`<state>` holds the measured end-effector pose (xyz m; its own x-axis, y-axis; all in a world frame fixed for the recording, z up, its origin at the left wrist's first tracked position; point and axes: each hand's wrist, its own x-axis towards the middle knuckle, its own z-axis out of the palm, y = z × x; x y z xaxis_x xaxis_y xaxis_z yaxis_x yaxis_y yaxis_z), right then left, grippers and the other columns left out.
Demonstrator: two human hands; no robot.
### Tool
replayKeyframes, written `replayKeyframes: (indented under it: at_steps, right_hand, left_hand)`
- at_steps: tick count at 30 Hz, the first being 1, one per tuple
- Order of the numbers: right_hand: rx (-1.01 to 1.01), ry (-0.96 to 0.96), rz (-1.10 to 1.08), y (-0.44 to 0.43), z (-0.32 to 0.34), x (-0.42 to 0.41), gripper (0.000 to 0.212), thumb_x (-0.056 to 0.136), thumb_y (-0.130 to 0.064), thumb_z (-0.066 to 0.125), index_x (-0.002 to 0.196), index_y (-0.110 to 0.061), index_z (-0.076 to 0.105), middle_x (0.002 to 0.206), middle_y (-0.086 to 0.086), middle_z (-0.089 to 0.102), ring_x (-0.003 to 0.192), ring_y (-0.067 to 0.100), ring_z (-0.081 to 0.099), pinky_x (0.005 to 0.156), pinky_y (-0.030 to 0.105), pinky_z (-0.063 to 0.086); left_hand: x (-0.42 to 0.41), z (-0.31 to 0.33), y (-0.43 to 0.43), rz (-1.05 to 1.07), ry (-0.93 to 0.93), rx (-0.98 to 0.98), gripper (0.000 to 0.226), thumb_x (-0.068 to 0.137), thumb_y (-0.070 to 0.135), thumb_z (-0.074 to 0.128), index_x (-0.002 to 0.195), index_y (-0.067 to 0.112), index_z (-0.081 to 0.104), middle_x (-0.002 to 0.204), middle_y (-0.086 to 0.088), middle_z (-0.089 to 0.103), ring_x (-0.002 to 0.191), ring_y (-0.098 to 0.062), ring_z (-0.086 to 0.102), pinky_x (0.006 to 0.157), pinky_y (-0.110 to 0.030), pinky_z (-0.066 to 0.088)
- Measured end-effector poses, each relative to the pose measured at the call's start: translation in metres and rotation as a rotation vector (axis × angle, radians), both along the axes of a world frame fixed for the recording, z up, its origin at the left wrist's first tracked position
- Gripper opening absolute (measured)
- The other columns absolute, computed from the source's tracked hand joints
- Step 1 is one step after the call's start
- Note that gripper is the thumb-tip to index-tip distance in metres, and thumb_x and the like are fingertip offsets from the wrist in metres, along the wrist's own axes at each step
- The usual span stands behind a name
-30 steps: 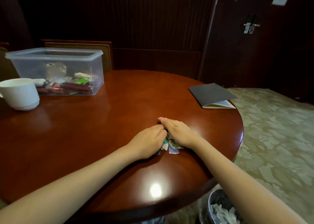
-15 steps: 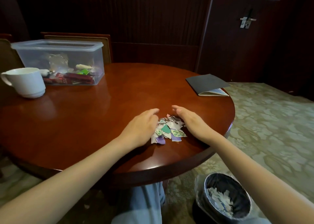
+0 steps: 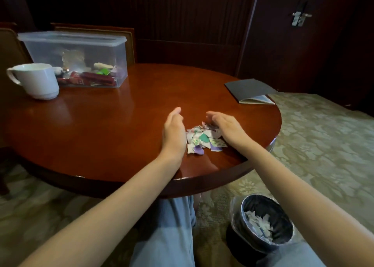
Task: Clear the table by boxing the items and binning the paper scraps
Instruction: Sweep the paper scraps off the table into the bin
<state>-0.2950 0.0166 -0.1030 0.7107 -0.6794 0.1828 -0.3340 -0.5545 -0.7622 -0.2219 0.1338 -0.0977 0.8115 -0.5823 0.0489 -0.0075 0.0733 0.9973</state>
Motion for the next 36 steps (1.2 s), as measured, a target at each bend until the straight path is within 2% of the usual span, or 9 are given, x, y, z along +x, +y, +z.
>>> replayKeyframes:
  at_steps: [4, 7, 10, 14, 18, 21, 25, 32, 36]
  right_hand:
    - [-0.051, 0.155, 0.034, 0.011, 0.003, 0.011, 0.049, 0.100, -0.038, 0.029, 0.142, -0.014, 0.038, 0.150, 0.001, 0.036, 0.137, 0.018, 0.034, 0.114, 0.035, 0.023]
    - [-0.207, 0.395, 0.061, 0.025, 0.002, 0.017, 0.069, 0.091, -0.062, 0.028, 0.147, -0.022, 0.028, 0.155, 0.003, 0.024, 0.143, 0.022, 0.022, 0.114, 0.045, 0.015]
    - [-0.311, 0.544, 0.041, 0.036, -0.002, 0.023, 0.086, 0.080, -0.077, 0.029, 0.149, -0.026, 0.018, 0.157, 0.008, 0.016, 0.145, 0.029, 0.011, 0.114, 0.053, 0.007]
    - [-0.389, 0.579, 0.000, 0.043, -0.008, 0.027, 0.087, 0.077, -0.080, 0.033, 0.147, -0.031, 0.021, 0.156, 0.008, 0.017, 0.144, 0.032, 0.011, 0.113, 0.055, 0.007]
    - [-0.411, 0.496, 0.075, 0.042, -0.009, 0.029, 0.063, 0.089, -0.065, 0.034, 0.144, -0.033, 0.032, 0.154, 0.006, 0.027, 0.143, 0.025, 0.019, 0.114, 0.048, 0.017]
    - [-0.415, 0.374, 0.147, 0.043, -0.009, 0.028, 0.043, 0.096, -0.047, 0.039, 0.135, -0.030, 0.048, 0.146, 0.002, 0.042, 0.139, 0.020, 0.031, 0.107, 0.037, 0.031]
    - [-0.379, 0.239, 0.136, 0.052, -0.003, 0.022, 0.031, 0.097, -0.026, 0.047, 0.125, -0.019, 0.060, 0.128, 0.003, 0.059, 0.109, 0.026, 0.059, 0.087, 0.032, 0.046]
    - [-0.340, 0.155, 0.156, 0.051, -0.003, 0.009, 0.026, 0.094, -0.017, 0.050, 0.117, -0.013, 0.063, 0.126, 0.003, 0.058, 0.106, 0.018, 0.056, 0.077, 0.020, 0.039]
    - [-0.243, 0.069, 0.150, 0.047, 0.000, 0.009, 0.024, 0.095, -0.014, 0.049, 0.077, -0.024, 0.062, 0.071, -0.005, 0.061, 0.059, 0.004, 0.051, 0.053, 0.017, 0.036]
  left_hand:
    - [-0.006, 0.002, 0.024, 0.033, 0.134, -0.222, 0.032, 0.100, 0.016, 0.028, 0.111, 0.023, 0.057, 0.119, 0.002, 0.057, 0.119, -0.012, 0.048, 0.095, -0.022, 0.033]
    - [-0.030, 0.002, 0.053, -0.049, 0.265, -0.367, 0.033, 0.098, 0.007, 0.028, 0.087, 0.017, 0.057, 0.086, -0.001, 0.062, 0.086, -0.012, 0.060, 0.079, -0.021, 0.048]
    - [-0.066, -0.014, 0.081, -0.229, 0.287, -0.336, 0.034, 0.096, 0.004, 0.026, 0.085, 0.011, 0.058, 0.067, 0.002, 0.064, 0.065, -0.008, 0.061, 0.064, -0.020, 0.050]
    - [-0.089, -0.045, 0.085, -0.399, 0.613, -0.147, 0.030, 0.096, 0.009, 0.032, 0.080, 0.007, 0.058, 0.054, -0.002, 0.061, 0.049, -0.011, 0.058, 0.054, -0.019, 0.049]
    - [-0.086, -0.068, 0.074, -0.438, 0.850, 0.020, 0.029, 0.095, 0.009, 0.033, 0.081, 0.007, 0.058, 0.052, -0.003, 0.063, 0.058, -0.015, 0.057, 0.060, -0.023, 0.048]
    - [-0.081, -0.083, 0.066, -0.429, 1.001, 0.077, 0.030, 0.094, 0.009, 0.032, 0.081, 0.004, 0.058, 0.069, -0.010, 0.063, 0.069, -0.019, 0.055, 0.067, -0.026, 0.046]
    - [-0.074, -0.102, 0.056, -0.398, 1.172, 0.061, 0.033, 0.095, 0.009, 0.031, 0.078, 0.000, 0.057, 0.063, -0.014, 0.064, 0.073, -0.022, 0.054, 0.069, -0.030, 0.045]
    - [-0.059, -0.104, 0.045, -0.356, 1.301, -0.048, 0.038, 0.095, 0.012, 0.030, 0.079, -0.007, 0.058, 0.063, -0.022, 0.067, 0.079, -0.029, 0.056, 0.074, -0.037, 0.045]
    - [-0.054, -0.097, 0.038, -0.413, 1.303, -0.094, 0.040, 0.096, 0.009, 0.033, 0.076, -0.012, 0.061, 0.076, -0.026, 0.066, 0.085, -0.034, 0.057, 0.081, -0.041, 0.044]
